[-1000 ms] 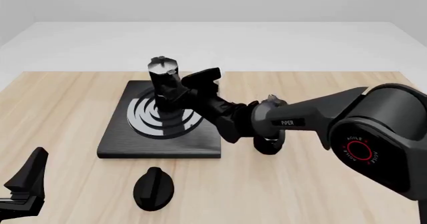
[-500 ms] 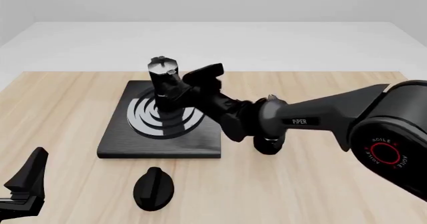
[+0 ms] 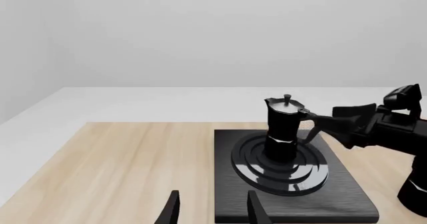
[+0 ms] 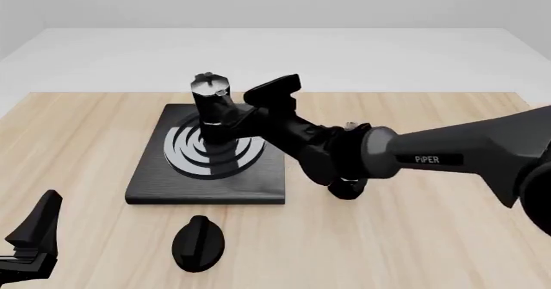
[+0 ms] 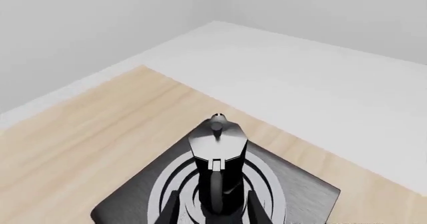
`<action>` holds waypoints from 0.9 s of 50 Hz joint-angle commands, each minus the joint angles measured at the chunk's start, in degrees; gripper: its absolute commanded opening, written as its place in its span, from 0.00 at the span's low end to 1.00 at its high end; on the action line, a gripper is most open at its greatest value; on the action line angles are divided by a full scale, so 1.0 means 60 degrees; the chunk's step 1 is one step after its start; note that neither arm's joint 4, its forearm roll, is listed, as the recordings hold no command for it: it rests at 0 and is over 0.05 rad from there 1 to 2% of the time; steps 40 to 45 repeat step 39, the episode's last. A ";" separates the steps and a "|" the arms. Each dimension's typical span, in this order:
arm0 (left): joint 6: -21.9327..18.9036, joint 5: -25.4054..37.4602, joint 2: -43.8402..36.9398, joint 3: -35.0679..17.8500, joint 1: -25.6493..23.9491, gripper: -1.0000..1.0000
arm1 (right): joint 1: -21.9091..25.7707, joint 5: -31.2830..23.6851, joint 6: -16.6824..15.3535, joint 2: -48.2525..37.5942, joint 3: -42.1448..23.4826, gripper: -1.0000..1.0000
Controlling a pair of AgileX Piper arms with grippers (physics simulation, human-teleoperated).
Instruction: Put the right moka pot on the stove.
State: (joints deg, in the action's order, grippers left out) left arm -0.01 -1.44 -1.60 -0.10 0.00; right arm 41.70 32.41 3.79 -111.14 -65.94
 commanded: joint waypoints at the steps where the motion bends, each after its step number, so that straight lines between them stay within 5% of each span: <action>1: 0.0000 0.0000 0.0000 0.0000 0.0000 1.00 | 0.0046 0.0049 -0.0021 0.0828 0.0700 1.00; 26: 0.0000 0.0000 0.0000 0.0000 0.0000 1.00 | 0.0048 -0.0248 -0.0044 0.3363 0.2723 1.00; 34: 0.0000 0.0000 0.0000 0.0000 0.0000 1.00 | -0.0168 -0.0222 0.0199 0.4909 0.3856 1.00; 37: 0.0000 0.0000 0.0000 0.0000 0.0000 1.00 | -0.0660 -0.0126 0.0790 0.5815 0.4627 1.00; 45: 0.0000 0.0000 0.0000 0.0000 0.0000 1.00 | -0.0715 -0.0241 0.0717 0.6284 0.4914 1.00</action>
